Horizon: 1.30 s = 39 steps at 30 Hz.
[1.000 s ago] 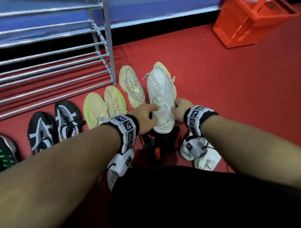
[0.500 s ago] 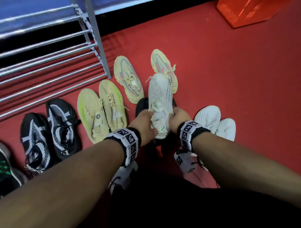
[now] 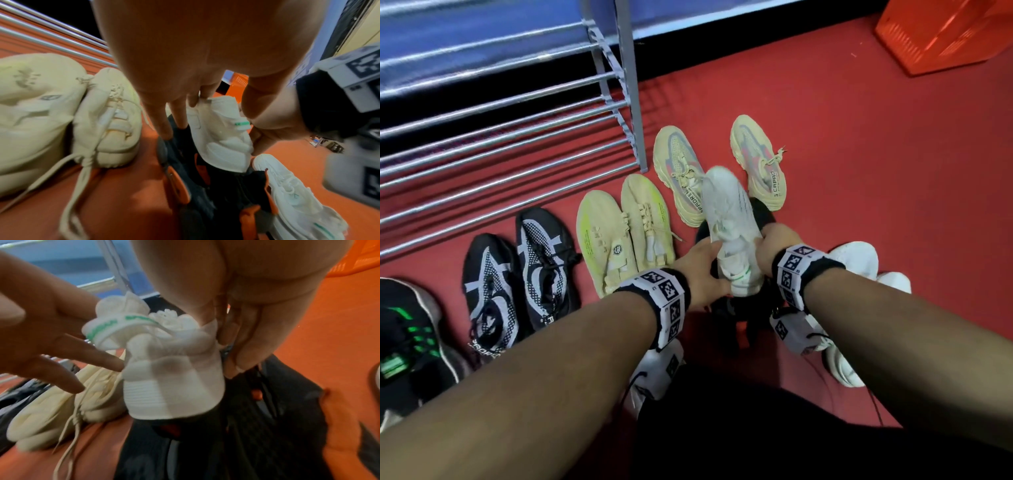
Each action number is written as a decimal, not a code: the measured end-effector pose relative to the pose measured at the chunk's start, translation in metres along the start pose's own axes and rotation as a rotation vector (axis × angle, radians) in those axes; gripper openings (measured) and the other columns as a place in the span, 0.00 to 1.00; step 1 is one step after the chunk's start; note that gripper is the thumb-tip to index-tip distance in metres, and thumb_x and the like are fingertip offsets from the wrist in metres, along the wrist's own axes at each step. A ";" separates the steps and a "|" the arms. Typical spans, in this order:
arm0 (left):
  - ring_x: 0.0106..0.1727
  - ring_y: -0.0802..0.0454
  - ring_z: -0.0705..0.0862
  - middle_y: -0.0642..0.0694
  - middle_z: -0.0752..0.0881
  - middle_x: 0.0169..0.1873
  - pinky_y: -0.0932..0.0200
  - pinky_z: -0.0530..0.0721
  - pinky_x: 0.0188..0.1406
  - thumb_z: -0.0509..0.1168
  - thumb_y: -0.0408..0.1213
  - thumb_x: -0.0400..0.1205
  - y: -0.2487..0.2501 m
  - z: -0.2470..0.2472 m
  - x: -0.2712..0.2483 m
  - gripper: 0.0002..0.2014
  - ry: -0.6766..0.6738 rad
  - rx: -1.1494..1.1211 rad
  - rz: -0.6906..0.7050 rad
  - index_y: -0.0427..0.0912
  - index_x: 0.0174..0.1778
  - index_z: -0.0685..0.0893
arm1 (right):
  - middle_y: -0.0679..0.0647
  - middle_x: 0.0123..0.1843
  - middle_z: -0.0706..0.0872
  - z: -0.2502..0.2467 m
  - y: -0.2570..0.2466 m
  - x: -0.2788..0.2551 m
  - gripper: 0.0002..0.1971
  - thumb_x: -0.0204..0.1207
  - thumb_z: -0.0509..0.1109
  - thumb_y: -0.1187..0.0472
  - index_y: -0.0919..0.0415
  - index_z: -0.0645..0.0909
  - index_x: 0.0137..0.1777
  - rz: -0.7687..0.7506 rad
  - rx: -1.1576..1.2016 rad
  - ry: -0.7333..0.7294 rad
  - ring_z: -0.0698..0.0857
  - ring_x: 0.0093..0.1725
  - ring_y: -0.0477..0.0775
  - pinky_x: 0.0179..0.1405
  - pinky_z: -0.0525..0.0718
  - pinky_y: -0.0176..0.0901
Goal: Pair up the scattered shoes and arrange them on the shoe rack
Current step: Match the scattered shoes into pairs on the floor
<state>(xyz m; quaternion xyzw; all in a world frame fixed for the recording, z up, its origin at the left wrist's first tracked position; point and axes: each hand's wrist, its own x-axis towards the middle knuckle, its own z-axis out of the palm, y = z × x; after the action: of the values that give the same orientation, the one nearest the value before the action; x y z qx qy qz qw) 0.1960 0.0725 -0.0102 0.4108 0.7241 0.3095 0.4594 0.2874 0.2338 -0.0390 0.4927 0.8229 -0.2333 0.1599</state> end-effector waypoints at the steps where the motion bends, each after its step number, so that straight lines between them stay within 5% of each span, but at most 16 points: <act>1: 0.65 0.58 0.75 0.60 0.71 0.67 0.62 0.73 0.65 0.71 0.39 0.75 -0.004 -0.001 -0.003 0.32 -0.028 0.006 -0.041 0.47 0.77 0.72 | 0.58 0.50 0.77 0.005 -0.002 -0.003 0.03 0.79 0.66 0.63 0.56 0.75 0.51 0.009 -0.020 -0.042 0.78 0.48 0.58 0.45 0.71 0.42; 6: 0.61 0.46 0.84 0.46 0.76 0.70 0.44 0.85 0.60 0.69 0.41 0.71 -0.010 -0.006 -0.014 0.33 -0.103 0.081 -0.147 0.43 0.75 0.74 | 0.58 0.49 0.81 0.011 -0.015 -0.012 0.06 0.77 0.62 0.64 0.63 0.76 0.52 -0.028 -0.037 -0.002 0.79 0.44 0.59 0.42 0.75 0.43; 9: 0.48 0.51 0.87 0.52 0.84 0.49 0.47 0.89 0.51 0.68 0.40 0.75 -0.009 -0.017 -0.021 0.17 0.020 0.049 -0.154 0.46 0.60 0.82 | 0.55 0.48 0.80 0.004 -0.035 -0.022 0.09 0.75 0.63 0.62 0.59 0.76 0.54 -0.071 0.013 0.014 0.80 0.45 0.58 0.40 0.76 0.43; 11: 0.58 0.49 0.83 0.49 0.82 0.58 0.53 0.83 0.61 0.66 0.37 0.78 -0.014 -0.028 -0.029 0.17 0.107 0.147 -0.179 0.44 0.64 0.81 | 0.54 0.45 0.81 0.005 -0.051 -0.027 0.07 0.73 0.63 0.61 0.58 0.76 0.51 -0.104 0.039 0.016 0.81 0.43 0.57 0.38 0.77 0.43; 14: 0.66 0.45 0.79 0.44 0.76 0.71 0.58 0.78 0.58 0.64 0.39 0.79 -0.031 -0.046 -0.043 0.22 0.220 0.228 -0.232 0.44 0.70 0.78 | 0.54 0.43 0.83 0.012 -0.076 -0.036 0.08 0.72 0.64 0.59 0.57 0.77 0.50 -0.172 0.064 0.003 0.82 0.41 0.57 0.37 0.78 0.42; 27: 0.53 0.47 0.81 0.45 0.80 0.61 0.60 0.75 0.46 0.65 0.43 0.79 -0.094 -0.101 -0.116 0.15 0.469 0.207 -0.376 0.44 0.61 0.82 | 0.52 0.46 0.83 0.039 -0.169 -0.069 0.15 0.76 0.68 0.53 0.57 0.78 0.61 -0.406 -0.046 -0.031 0.81 0.43 0.55 0.37 0.73 0.41; 30: 0.53 0.46 0.82 0.45 0.82 0.57 0.60 0.76 0.48 0.65 0.38 0.77 -0.101 -0.113 -0.134 0.14 0.525 0.192 -0.384 0.42 0.57 0.84 | 0.52 0.50 0.83 0.048 -0.188 -0.074 0.16 0.76 0.68 0.52 0.56 0.78 0.61 -0.448 -0.055 -0.057 0.81 0.42 0.53 0.34 0.73 0.40; 33: 0.52 0.45 0.82 0.43 0.81 0.56 0.62 0.74 0.48 0.65 0.38 0.77 -0.111 -0.125 -0.159 0.13 0.568 0.174 -0.425 0.41 0.57 0.84 | 0.48 0.37 0.80 0.057 -0.212 -0.082 0.13 0.76 0.69 0.51 0.54 0.76 0.57 -0.484 -0.079 -0.078 0.79 0.34 0.50 0.26 0.68 0.39; 39: 0.62 0.40 0.80 0.38 0.81 0.60 0.55 0.76 0.63 0.65 0.38 0.78 -0.132 -0.161 -0.235 0.14 0.683 0.154 -0.525 0.40 0.59 0.83 | 0.49 0.38 0.82 0.056 -0.292 -0.111 0.11 0.73 0.73 0.52 0.55 0.78 0.49 -0.730 -0.240 -0.091 0.82 0.41 0.56 0.35 0.74 0.42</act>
<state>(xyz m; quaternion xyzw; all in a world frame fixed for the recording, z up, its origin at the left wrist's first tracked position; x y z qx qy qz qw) 0.0636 -0.2075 0.0399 0.1200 0.9353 0.2454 0.2249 0.0826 0.0035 0.0352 0.1344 0.9576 -0.1986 0.1594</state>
